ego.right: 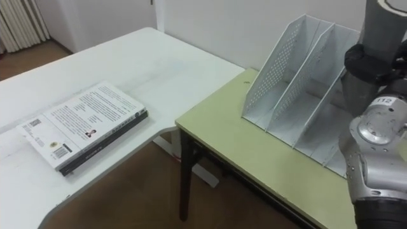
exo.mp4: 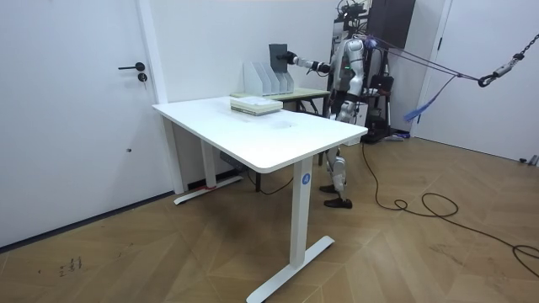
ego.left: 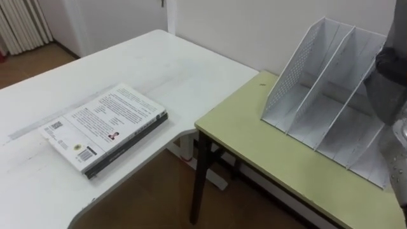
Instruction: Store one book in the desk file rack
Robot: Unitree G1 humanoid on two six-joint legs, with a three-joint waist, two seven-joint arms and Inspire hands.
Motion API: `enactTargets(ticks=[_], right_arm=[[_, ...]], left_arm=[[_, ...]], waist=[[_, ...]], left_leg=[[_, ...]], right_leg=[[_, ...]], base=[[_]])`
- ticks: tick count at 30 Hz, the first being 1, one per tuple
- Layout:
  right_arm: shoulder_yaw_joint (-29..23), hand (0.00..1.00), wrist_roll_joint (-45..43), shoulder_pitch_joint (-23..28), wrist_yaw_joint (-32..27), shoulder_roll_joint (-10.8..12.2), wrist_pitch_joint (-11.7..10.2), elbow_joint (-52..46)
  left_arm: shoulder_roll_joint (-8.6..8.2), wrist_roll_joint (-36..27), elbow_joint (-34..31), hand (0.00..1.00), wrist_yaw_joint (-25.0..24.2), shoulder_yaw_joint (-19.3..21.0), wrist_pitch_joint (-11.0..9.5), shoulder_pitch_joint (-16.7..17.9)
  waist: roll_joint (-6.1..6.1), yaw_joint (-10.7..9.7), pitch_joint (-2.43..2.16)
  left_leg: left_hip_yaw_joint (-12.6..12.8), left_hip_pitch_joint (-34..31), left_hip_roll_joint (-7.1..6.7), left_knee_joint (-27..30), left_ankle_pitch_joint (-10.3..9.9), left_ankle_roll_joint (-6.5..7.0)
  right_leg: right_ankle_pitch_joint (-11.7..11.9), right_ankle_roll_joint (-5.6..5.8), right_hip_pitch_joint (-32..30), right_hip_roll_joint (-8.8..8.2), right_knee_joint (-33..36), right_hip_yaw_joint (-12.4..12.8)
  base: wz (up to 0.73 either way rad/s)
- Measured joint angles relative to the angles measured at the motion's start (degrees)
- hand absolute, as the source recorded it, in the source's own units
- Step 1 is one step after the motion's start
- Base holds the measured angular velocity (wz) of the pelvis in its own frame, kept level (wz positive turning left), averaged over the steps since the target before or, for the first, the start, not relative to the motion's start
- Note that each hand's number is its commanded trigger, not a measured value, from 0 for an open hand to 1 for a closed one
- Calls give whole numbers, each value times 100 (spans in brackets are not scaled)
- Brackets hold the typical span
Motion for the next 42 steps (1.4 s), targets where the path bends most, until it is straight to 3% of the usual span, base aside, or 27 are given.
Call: enactTargets(ticks=[6,9,19,24,38,42], right_arm=[[-3,100,2,-163,27,-407,12,254],[-3,100,6,-445,4,-483,56,685],[170,100,137,-1016,-23,-628,225,1814],[169,100,137,-1016,-31,-647,242,1908],[168,100,181,-1015,-49,-649,239,2010],[168,100,196,-1015,-49,-649,239,2065]], left_arm=[[42,-5,11,0,-59,1,68,0],[76,-5,6,0,-66,0,114,1],[128,-32,-1,0,-24,-6,223,1],[128,-13,-3,0,49,7,280,0],[149,-8,-40,0,229,111,408,22],[145,-9,-39,0,324,108,436,23]], waist=[[-33,-12,10],[-65,-20,7],[-144,-14,-46],[-97,-6,-59],[14,4,-42],[59,2,-57]], left_leg=[[-1,4,-1,0,2,-2],[-1,1,0,3,5,-7],[-105,2,-15,6,7,-7],[-146,-4,-24,20,8,-5],[-200,-11,-73,36,44,25],[-213,-10,-73,35,44,25]], right_leg=[[0,0,3,3,13,5],[-1,-2,3,2,12,2],[-1,-3,25,-11,5,-58],[-1,-2,46,-55,-1,-110],[-9,21,27,-86,-4,-172],[-9,21,29,-86,-2,-182]], base=[[0],[0],[4],[4],[1],[0]])
